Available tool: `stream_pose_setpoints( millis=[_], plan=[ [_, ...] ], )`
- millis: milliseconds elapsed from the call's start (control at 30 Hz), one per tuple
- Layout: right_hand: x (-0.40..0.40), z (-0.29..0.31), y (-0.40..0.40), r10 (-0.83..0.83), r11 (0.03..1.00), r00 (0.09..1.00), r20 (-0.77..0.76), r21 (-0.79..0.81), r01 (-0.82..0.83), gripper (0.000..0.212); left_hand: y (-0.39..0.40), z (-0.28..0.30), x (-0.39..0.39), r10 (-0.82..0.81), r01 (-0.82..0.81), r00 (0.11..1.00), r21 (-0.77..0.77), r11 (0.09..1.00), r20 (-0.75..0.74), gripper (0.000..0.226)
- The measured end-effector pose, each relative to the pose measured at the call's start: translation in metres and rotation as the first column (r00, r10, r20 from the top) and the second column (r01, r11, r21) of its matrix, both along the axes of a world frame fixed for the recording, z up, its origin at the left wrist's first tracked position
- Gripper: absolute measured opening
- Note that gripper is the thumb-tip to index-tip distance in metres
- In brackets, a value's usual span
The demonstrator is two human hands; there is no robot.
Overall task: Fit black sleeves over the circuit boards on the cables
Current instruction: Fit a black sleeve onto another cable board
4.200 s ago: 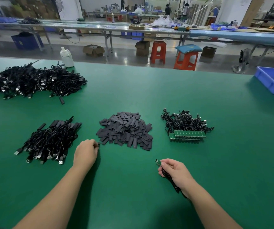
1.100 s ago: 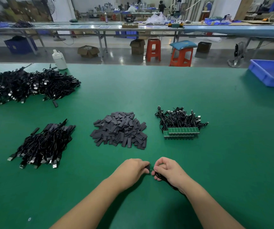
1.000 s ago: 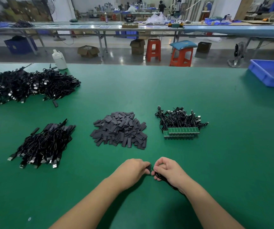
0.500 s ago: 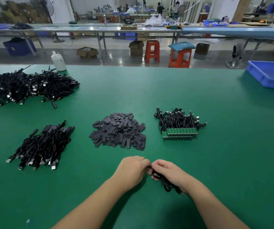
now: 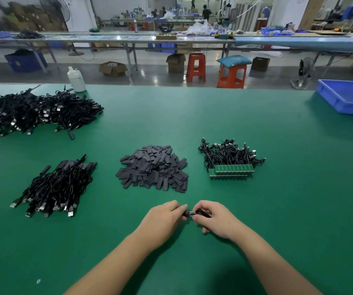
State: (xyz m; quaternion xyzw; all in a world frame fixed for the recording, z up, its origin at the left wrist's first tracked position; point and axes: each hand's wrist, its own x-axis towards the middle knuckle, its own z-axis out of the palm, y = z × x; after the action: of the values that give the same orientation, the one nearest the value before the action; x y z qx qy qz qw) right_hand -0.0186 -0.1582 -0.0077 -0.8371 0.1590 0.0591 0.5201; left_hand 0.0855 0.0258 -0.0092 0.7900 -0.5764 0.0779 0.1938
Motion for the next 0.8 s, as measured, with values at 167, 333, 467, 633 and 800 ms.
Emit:
stream_pose_setpoints(
  millis=[167, 333, 467, 633, 800],
  plan=[
    [-0.002, -0.0021, 0.0062, 0.008, 0.999, 1.0, -0.02, 0.045, -0.007, 0.006, 0.0017, 0.0001, -0.001, -0.009, 0.009, 0.999, -0.002, 1.0, -0.049, 0.026],
    [0.0007, 0.0037, 0.0091, -0.03, 0.988, 0.998, -0.051, 0.151, 0.037, 0.018, 0.0014, 0.001, -0.0014, -0.018, 0.018, 0.997, 0.001, 1.0, -0.076, 0.024],
    [0.0021, 0.0056, 0.0096, -0.037, 0.99, 0.998, -0.056, 0.135, 0.045, 0.019, 0.0009, -0.0005, -0.0024, -0.007, 0.011, 0.997, 0.056, 0.998, -0.072, 0.026],
    [0.0027, 0.0065, 0.0092, -0.009, 0.997, 0.998, -0.068, 0.077, 0.014, 0.02, -0.0005, -0.0038, -0.0041, 0.034, -0.023, 0.998, 0.205, 0.979, -0.048, 0.029],
    [0.0031, 0.005, 0.0107, -0.032, 0.999, 0.994, -0.105, 0.027, 0.035, 0.018, -0.0017, -0.0066, -0.0052, 0.067, -0.055, 0.997, 0.27, 0.961, -0.037, 0.029]
  ],
)
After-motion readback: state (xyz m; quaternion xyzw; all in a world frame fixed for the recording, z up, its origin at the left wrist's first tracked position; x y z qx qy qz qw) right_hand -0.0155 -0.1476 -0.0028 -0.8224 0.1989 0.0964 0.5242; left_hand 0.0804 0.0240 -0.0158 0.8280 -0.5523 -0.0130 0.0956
